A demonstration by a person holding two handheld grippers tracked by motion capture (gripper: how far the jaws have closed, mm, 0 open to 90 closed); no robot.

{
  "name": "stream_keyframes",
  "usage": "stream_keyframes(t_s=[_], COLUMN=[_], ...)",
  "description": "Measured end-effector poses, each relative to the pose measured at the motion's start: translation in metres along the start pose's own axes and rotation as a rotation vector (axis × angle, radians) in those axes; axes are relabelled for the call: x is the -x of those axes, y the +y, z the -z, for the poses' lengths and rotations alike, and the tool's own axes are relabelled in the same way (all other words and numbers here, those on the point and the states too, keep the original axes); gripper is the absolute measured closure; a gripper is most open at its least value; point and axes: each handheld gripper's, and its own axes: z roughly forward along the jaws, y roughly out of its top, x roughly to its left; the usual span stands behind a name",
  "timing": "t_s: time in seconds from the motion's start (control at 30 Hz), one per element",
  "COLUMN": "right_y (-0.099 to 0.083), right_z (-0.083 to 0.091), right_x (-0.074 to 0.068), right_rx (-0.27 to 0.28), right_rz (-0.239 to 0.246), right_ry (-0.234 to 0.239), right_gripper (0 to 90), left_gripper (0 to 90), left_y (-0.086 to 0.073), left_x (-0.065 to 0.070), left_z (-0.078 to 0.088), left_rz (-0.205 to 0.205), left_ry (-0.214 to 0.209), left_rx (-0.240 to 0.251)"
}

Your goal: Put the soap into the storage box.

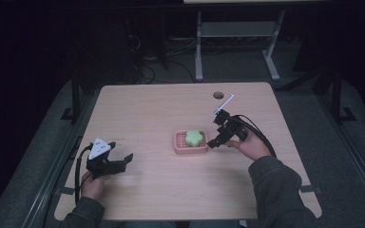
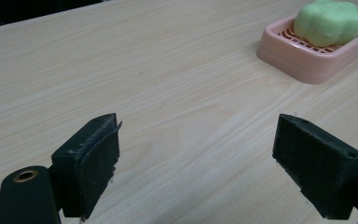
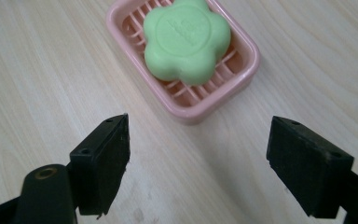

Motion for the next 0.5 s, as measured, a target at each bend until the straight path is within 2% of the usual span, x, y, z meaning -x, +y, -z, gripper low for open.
stream_keyframes(t_s=[0.5], right_y=[-0.0090], right_z=[0.0052], right_x=[-0.0023], right_rx=[-0.007], right_rz=[0.006], right_ry=[-0.013], right_gripper=[21.0], left_gripper=[14.1], left_y=[-0.0001], left_x=[0.0003], left_z=[-0.0003], left_rz=[-0.005], left_ry=[0.001], left_rx=[-0.002])
